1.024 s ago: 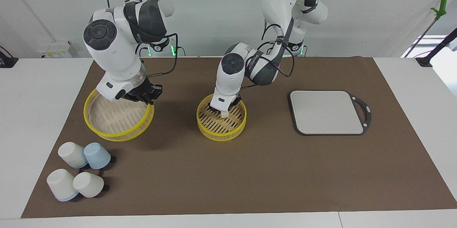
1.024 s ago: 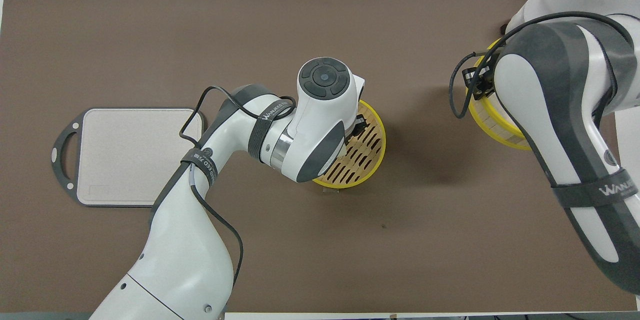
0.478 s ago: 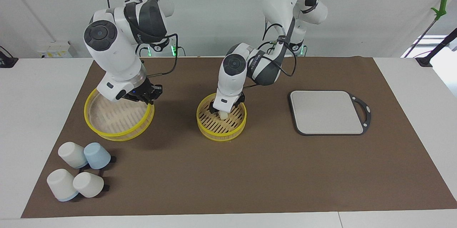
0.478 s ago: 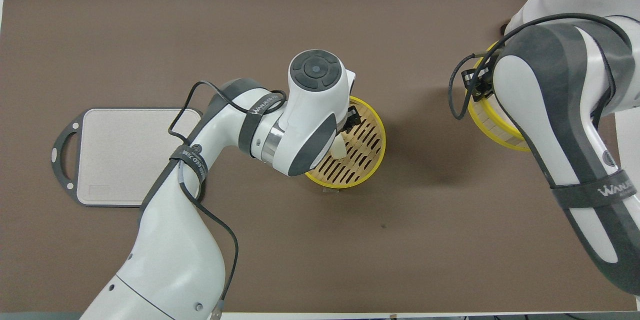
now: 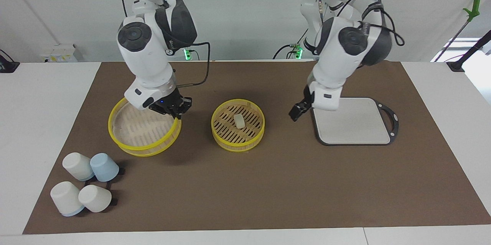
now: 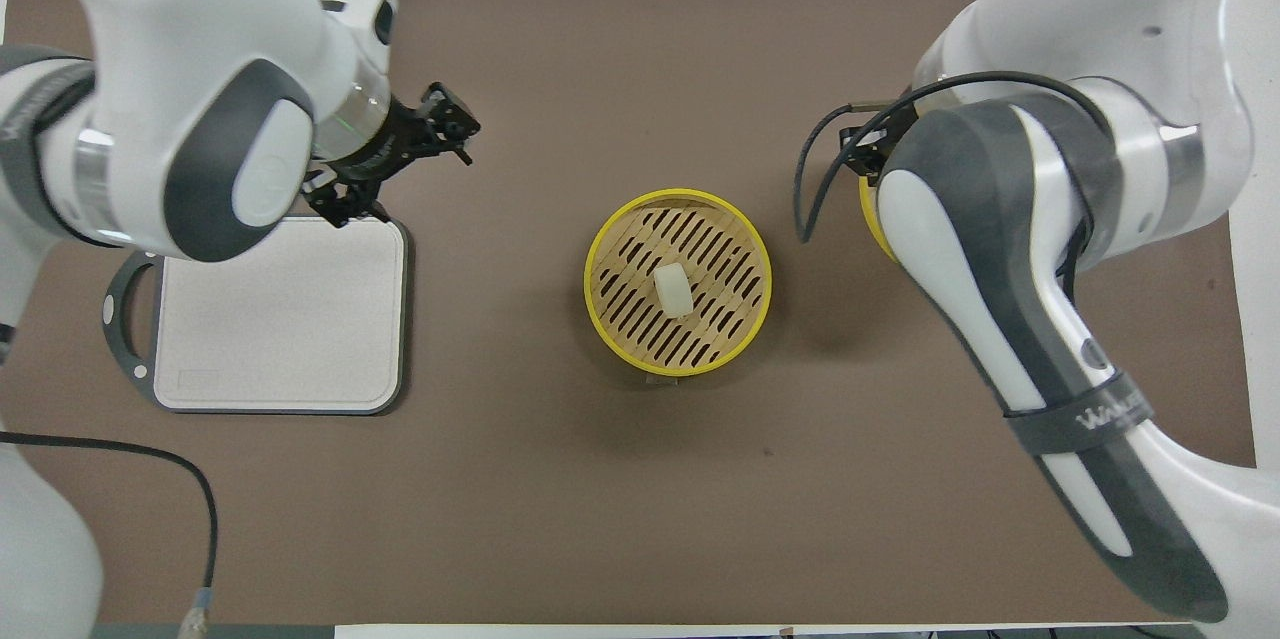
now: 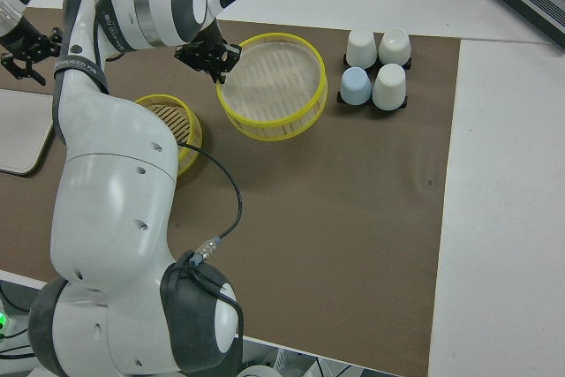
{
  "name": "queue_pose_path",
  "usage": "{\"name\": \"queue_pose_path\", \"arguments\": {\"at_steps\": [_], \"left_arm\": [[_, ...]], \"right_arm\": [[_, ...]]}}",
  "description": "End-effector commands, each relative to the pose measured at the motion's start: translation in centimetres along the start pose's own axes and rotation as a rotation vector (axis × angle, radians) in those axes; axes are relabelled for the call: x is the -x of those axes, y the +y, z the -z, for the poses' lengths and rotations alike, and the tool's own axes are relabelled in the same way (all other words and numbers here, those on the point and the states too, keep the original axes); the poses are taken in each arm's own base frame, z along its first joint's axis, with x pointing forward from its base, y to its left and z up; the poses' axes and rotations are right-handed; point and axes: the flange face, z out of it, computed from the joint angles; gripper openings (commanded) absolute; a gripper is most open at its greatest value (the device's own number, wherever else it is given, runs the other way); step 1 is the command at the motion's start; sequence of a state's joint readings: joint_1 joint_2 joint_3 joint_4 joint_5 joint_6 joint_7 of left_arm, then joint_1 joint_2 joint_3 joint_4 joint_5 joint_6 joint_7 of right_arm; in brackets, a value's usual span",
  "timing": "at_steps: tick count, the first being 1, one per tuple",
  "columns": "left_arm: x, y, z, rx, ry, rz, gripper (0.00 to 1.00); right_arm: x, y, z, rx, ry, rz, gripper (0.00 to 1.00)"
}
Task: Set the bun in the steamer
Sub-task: 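Release the bun and raise the left gripper while the right gripper brings the lid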
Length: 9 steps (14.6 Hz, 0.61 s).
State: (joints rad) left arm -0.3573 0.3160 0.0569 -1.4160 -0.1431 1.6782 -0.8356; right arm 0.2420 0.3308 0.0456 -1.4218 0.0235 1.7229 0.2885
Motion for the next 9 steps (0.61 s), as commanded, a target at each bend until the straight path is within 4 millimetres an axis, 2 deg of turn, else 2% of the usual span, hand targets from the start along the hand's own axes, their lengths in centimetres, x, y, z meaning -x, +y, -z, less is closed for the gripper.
{"name": "queue_pose_path", "arguments": {"at_steps": [1,3,4,7,9], "left_arm": [[-4.5,-6.8,2.1,-0.011,-0.018,-0.026,1.00],[-6.8,-11.3,3.8,-0.010,-0.033,-0.065,1.00],[-7.4,-13.1,4.2,-0.013,-0.043,-0.093,1.00],[-7.1,-17.3,4.8,-0.056,-0.054,-0.186,1.00],[-6.1,-18.9,4.5,-0.091,-0.058,-0.259,1.00]], "right_arm": [[2.2,-6.6,0.4,-0.020,0.034,-0.067,0.00],[2.9,-11.7,0.0,-0.049,0.030,-0.145,0.00],[3.6,-14.2,-1.1,-0.054,0.019,-0.163,0.00],[5.0,-21.1,-3.9,-0.055,0.011,-0.227,0.00],[5.3,-23.4,-5.5,-0.066,0.027,-0.250,0.00]]}}
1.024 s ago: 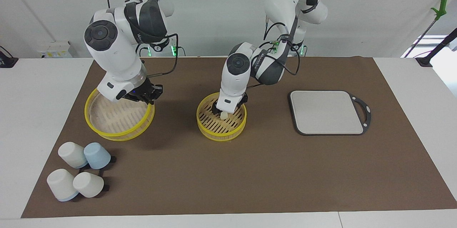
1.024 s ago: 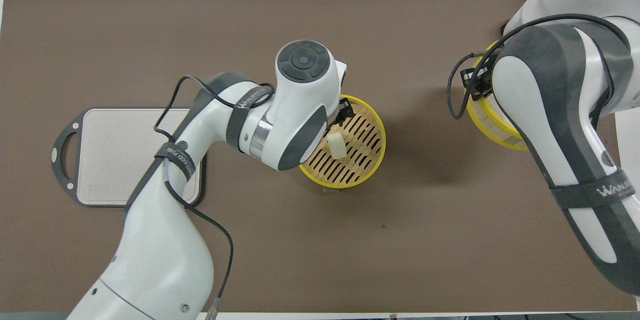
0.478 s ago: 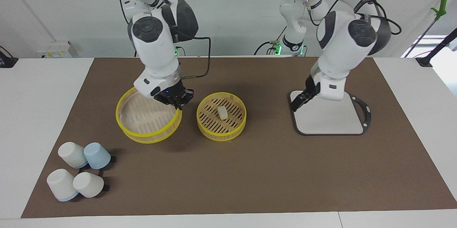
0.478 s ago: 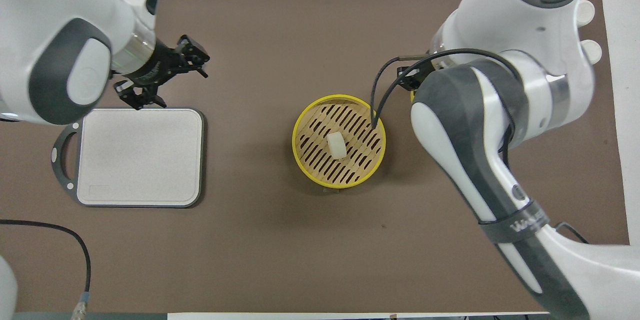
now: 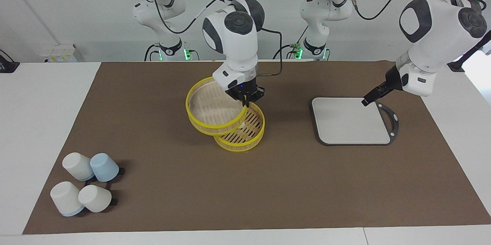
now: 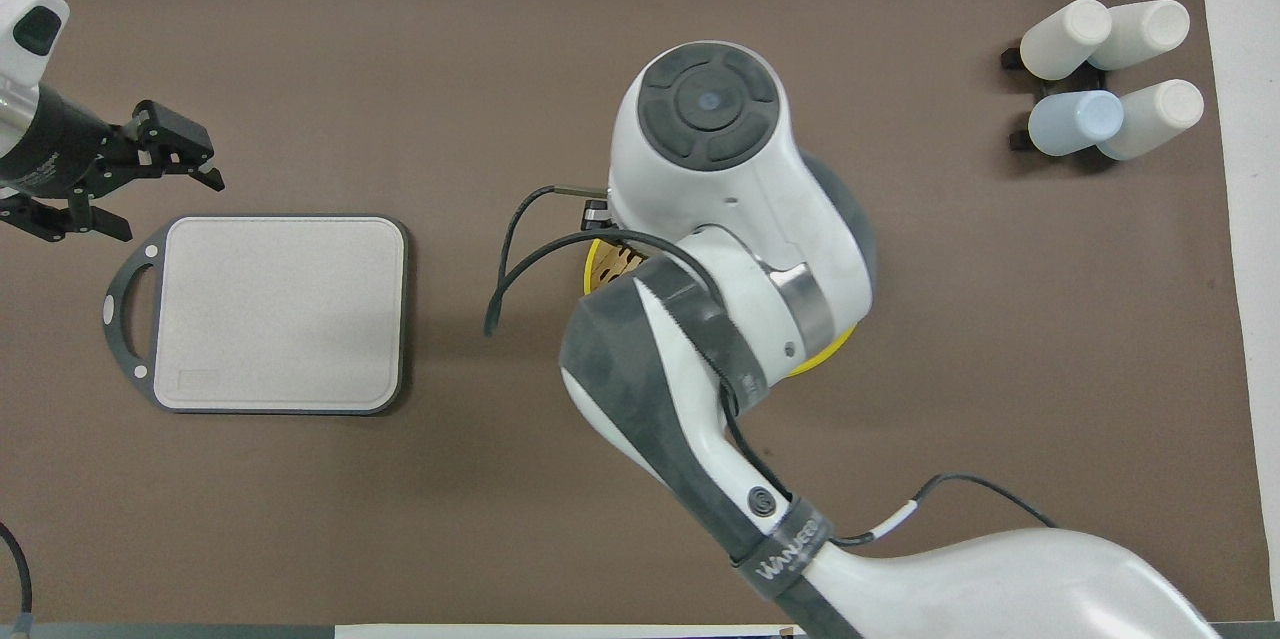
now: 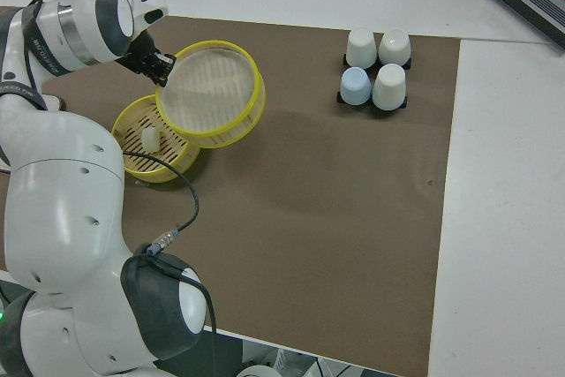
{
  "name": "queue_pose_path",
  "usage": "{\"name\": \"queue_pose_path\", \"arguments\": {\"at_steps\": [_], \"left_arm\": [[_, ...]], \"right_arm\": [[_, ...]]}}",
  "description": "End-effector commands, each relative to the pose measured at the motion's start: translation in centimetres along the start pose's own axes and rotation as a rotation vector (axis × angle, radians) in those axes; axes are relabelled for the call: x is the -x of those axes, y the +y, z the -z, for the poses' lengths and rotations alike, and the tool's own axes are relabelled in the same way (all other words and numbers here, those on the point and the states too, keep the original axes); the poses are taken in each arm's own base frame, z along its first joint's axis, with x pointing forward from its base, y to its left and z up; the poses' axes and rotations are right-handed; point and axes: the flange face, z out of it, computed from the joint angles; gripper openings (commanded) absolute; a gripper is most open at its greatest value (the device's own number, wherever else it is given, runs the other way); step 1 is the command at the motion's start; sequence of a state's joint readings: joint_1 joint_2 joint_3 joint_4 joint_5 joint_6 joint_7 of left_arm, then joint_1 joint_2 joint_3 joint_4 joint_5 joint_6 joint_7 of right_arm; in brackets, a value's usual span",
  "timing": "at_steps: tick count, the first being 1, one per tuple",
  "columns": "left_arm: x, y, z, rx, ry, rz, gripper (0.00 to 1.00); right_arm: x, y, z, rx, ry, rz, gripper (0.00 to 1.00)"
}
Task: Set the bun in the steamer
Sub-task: 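Lower the lid onto the steamer with the right gripper and release it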
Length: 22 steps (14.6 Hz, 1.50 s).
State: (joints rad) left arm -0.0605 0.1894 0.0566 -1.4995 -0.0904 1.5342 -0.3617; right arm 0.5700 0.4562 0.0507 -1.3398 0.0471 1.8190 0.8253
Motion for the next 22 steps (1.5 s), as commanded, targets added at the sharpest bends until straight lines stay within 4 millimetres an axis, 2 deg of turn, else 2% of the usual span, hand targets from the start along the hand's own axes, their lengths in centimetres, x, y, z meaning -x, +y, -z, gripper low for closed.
{"name": "queue_pose_path", "arguments": {"at_steps": [1,3,5,7,10,14,20,22], "left_arm": [[3.2,-2.6,-0.5,-0.037,-0.016,-0.062,1.00],[3.5,-3.2,-0.5,-0.034,-0.015,-0.072,1.00],[3.0,-4.5,-0.3,-0.028,-0.013,-0.085,1.00],[3.1,-5.0,-0.1,-0.028,-0.016,-0.128,1.00],[4.7,-6.0,0.7,-0.024,-0.018,-0.183,1.00],[5.3,-5.3,0.0,-0.032,-0.036,-0.201,1.00],[4.8,-4.0,0.2,-0.031,0.011,-0.244,1.00],[5.1,-3.3,0.4,-0.041,0.006,-0.259,1.00]], "right_arm": [[-0.3,-2.5,-1.3,-0.038,0.017,-0.040,0.00],[0.1,-3.4,-2.4,-0.041,0.021,-0.050,0.00],[-0.2,-3.7,-2.4,-0.067,0.045,-0.052,0.00],[-0.3,-3.6,-2.6,-0.069,0.048,-0.052,0.00],[-0.1,-3.8,-3.8,-0.074,0.054,-0.050,0.00],[0.1,-3.5,-5.6,-0.058,0.051,-0.046,0.00],[0.2,-3.3,-6.2,-0.050,0.046,-0.038,0.00],[0.3,-3.2,-6.7,-0.056,0.051,-0.039,0.00]]}}
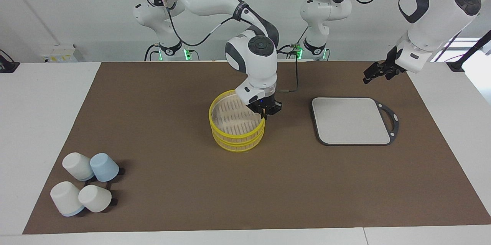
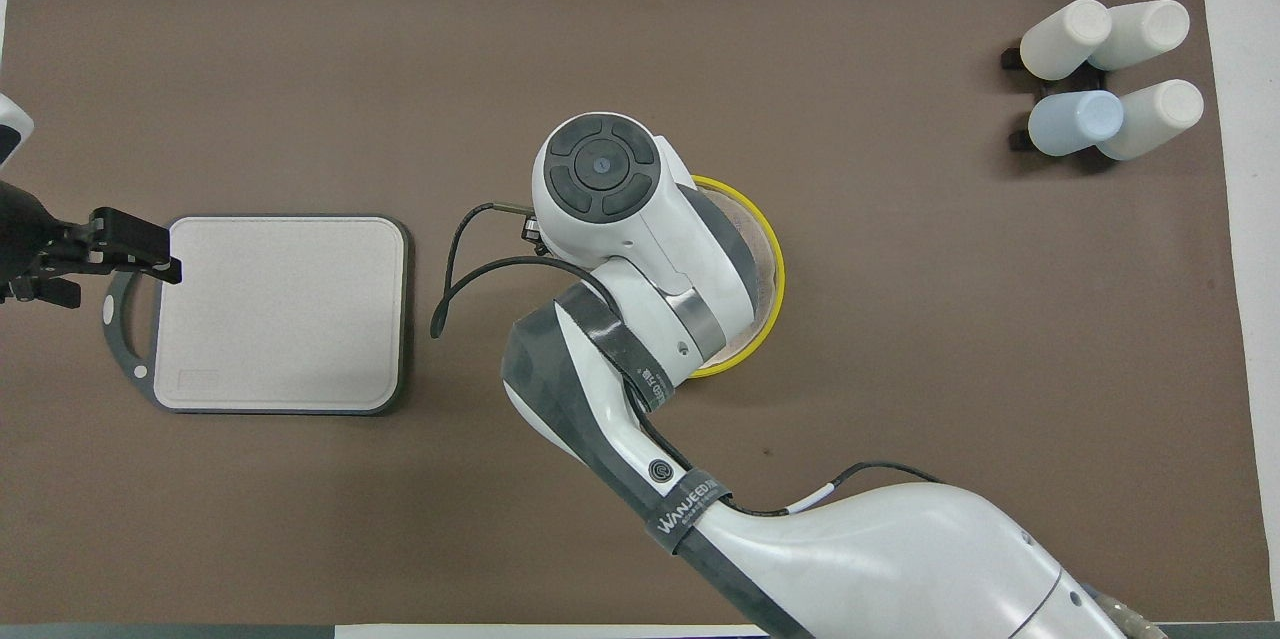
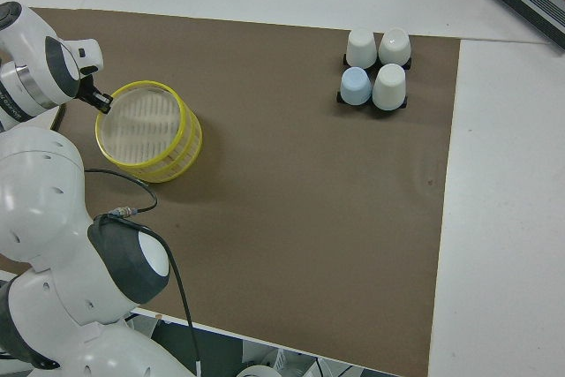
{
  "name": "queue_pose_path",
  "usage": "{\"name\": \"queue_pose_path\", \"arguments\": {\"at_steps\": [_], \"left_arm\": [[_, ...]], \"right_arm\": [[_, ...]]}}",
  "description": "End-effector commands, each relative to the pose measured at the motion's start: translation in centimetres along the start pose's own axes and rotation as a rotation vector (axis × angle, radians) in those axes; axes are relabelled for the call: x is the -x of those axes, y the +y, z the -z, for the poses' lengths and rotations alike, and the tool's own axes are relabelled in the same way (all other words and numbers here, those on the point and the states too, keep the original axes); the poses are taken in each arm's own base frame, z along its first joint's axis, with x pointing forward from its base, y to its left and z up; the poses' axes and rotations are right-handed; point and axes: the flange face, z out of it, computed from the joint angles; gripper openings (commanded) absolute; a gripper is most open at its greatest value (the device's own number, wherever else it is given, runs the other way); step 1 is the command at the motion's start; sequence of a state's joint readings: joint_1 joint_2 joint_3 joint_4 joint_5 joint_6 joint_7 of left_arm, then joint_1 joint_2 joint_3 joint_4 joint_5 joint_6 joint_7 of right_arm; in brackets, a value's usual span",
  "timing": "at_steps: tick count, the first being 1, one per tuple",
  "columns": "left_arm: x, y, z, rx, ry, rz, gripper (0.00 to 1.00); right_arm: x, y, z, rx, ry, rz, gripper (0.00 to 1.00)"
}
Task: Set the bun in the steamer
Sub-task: 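Lower the lid onto the steamer with the right gripper and release it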
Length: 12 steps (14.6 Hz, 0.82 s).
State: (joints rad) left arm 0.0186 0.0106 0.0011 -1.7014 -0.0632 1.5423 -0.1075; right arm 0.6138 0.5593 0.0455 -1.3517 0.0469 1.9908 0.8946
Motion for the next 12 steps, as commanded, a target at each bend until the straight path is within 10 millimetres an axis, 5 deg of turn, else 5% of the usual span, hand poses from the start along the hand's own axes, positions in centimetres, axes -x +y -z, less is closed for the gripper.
{"name": "queue_pose_path", "arguments": {"at_steps": [1,8,10,12], "left_arm": [[0.5,0.8,0.1,-0.052,0.013,-0.041,1.00],[0.5,0.8,0.1,-0.085,0.020,-0.045,1.00],[0.6,0.8,0.0,-0.086,0.018,-0.045,1.00],[0.6,0.6,-0.1,-0.086,0.015,-0.039,1.00]], "right_arm": [[0.4,0.4,-0.5,-0.014,0.017,-0.002,0.00],[0.6,0.4,-0.8,-0.018,0.016,0.000,0.00],[0.5,0.3,-0.3,-0.020,0.019,-0.001,0.91],[0.3,0.1,1.3,-0.029,0.027,0.000,1.00]]}}
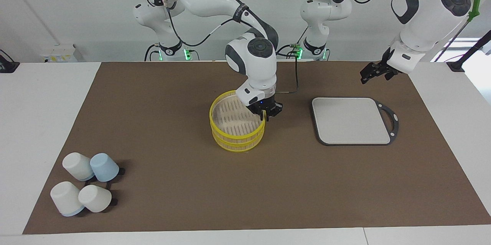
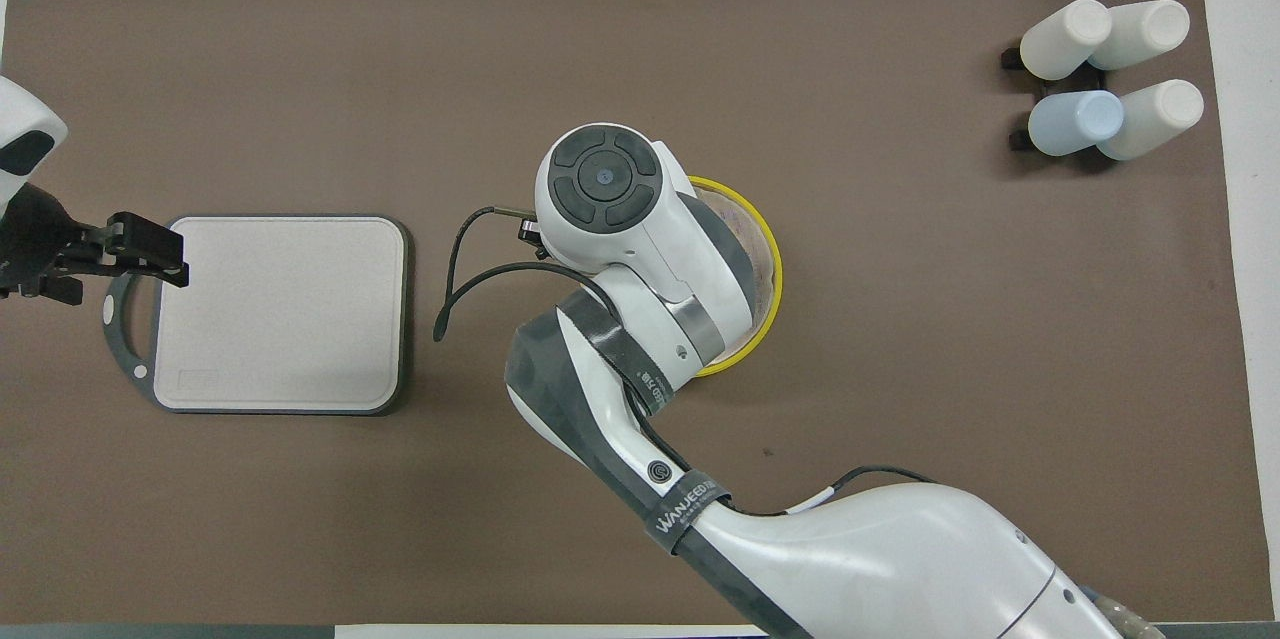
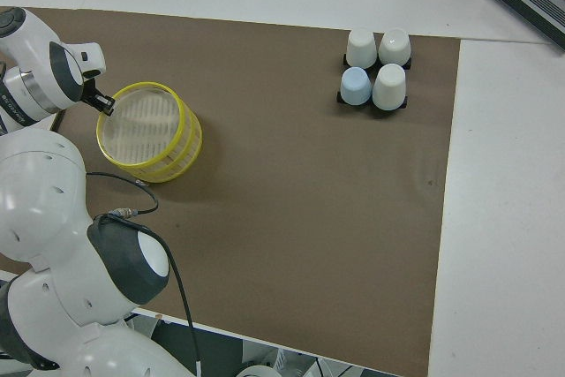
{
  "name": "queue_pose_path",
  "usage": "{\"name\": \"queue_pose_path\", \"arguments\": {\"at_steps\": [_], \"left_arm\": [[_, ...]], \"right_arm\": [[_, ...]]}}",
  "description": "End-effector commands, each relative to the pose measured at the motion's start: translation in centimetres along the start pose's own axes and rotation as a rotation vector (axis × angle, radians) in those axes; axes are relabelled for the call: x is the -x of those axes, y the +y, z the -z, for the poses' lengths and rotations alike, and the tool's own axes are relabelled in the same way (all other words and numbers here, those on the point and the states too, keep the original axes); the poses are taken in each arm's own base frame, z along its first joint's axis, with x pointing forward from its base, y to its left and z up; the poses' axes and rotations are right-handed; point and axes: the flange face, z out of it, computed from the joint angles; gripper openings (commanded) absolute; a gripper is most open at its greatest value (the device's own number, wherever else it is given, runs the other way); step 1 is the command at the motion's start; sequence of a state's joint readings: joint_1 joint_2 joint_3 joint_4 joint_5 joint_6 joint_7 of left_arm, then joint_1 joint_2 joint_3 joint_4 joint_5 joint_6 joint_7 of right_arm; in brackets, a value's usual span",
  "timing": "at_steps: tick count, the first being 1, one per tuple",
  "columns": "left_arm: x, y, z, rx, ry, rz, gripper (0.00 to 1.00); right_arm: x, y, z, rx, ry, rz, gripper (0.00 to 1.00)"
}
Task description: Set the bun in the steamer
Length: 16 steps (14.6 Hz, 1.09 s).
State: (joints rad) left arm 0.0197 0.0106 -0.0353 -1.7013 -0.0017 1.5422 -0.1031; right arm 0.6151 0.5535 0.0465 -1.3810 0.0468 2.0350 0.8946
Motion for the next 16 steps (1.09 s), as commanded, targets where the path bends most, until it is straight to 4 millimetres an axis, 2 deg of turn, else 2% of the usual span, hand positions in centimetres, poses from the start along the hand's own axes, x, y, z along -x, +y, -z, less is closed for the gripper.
{"name": "queue_pose_path", "arguments": {"at_steps": [1,2,3,5,8,10,13,14,16], "left_arm": [[0.4,-0.5,-0.1,-0.019,0.010,0.000,1.00],[0.3,-0.5,-0.1,-0.019,0.012,0.003,1.00],[0.4,-0.5,-0.1,-0.017,0.013,0.000,1.00],[0.3,-0.6,0.0,-0.016,0.019,-0.004,1.00],[-0.2,-0.3,0.2,-0.013,0.057,-0.006,1.00],[-0.2,-0.3,0.2,-0.013,0.055,-0.003,1.00],[-0.1,-0.3,0.4,-0.013,0.062,0.000,1.00],[-0.1,-0.5,0.5,-0.012,0.062,0.003,1.00],[-0.1,-0.4,0.5,-0.013,0.062,0.001,1.00]], "right_arm": [[-0.3,0.5,3.1,-0.015,0.018,-0.010,1.00],[-0.8,1.1,4.3,-0.020,0.023,-0.019,1.00],[-2.2,2.9,6.1,-0.015,0.027,-0.029,1.00],[-5.0,7.8,9.7,0.028,-0.005,0.064,1.00],[-8.1,16.8,15.8,0.078,-0.078,0.249,1.00],[-10.5,23.2,19.0,0.083,-0.092,0.295,1.00],[-14.6,33.7,22.1,0.071,-0.070,0.316,1.00],[-15.1,36.6,22.7,0.070,-0.071,0.329,1.00],[-14.4,41.1,22.6,0.074,-0.130,0.308,1.00]]}}
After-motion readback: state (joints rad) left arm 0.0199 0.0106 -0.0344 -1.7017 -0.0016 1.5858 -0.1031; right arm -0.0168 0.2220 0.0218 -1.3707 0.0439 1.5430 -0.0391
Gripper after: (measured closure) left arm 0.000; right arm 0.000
